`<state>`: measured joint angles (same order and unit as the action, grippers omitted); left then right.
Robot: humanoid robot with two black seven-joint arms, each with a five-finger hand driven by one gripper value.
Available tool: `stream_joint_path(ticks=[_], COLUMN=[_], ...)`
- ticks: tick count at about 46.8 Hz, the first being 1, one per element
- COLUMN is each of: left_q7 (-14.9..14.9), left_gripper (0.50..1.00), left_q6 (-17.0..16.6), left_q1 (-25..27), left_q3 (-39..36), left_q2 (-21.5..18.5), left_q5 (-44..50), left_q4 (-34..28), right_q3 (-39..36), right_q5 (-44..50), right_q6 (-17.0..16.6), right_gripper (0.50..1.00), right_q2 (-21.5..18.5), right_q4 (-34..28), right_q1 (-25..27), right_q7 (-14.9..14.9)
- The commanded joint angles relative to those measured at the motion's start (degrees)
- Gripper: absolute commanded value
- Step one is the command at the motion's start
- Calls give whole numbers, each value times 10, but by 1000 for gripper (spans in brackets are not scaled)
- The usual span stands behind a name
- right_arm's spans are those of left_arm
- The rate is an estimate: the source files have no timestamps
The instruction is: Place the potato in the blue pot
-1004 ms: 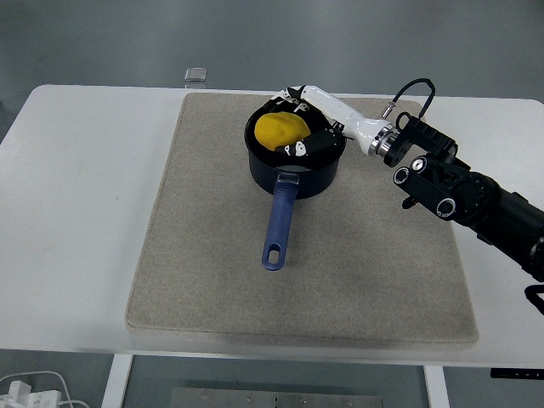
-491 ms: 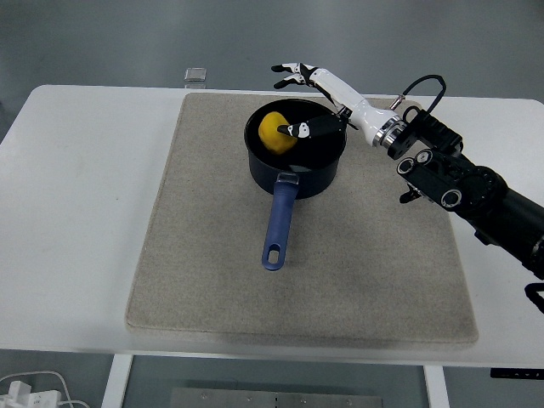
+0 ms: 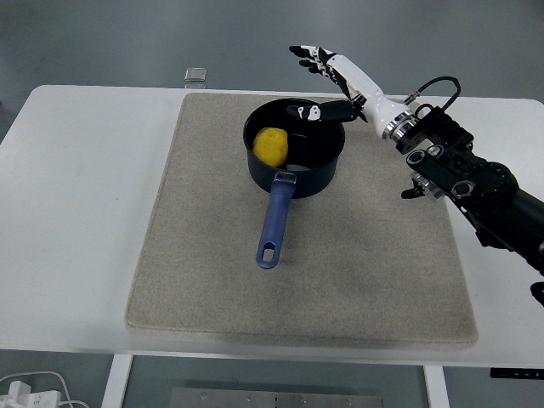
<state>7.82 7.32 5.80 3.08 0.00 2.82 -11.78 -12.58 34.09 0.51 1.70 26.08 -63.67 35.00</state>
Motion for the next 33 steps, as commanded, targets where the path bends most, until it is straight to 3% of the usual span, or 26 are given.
stream_joint_path(ticks=[1, 9, 11, 14, 19, 22, 33], left_q7=[0, 0, 0, 0, 0, 0, 0], left_gripper=[999, 999, 999, 999, 999, 999, 999], left_q6=[0, 0, 0, 1, 0, 0, 0], left_q1=[0, -1, -1, -1, -1, -1, -1], left_q3=[0, 0, 0, 0, 0, 0, 0], left_q2=[0, 0, 0, 0, 0, 0, 0], left_q5=[0, 0, 0, 0, 0, 0, 0], left_q4=[0, 0, -1, -2, -4, -4, -5], right_q3=[0, 1, 0, -1, -2, 0, -1], right_q5=[-109, -327, -368, -432, -543, -575, -580], right_q6=[-9, -86, -99, -104, -95, -88, -87], right_gripper=[924, 932, 932, 932, 932, 934, 934], right_q2=[8, 22, 26, 44, 55, 58, 59], right_q4=[0, 0, -1, -1, -1, -2, -5], right_q1=[0, 0, 0, 2, 4, 4, 1], right_q7=[0, -1, -17, -68, -185, -220, -222])
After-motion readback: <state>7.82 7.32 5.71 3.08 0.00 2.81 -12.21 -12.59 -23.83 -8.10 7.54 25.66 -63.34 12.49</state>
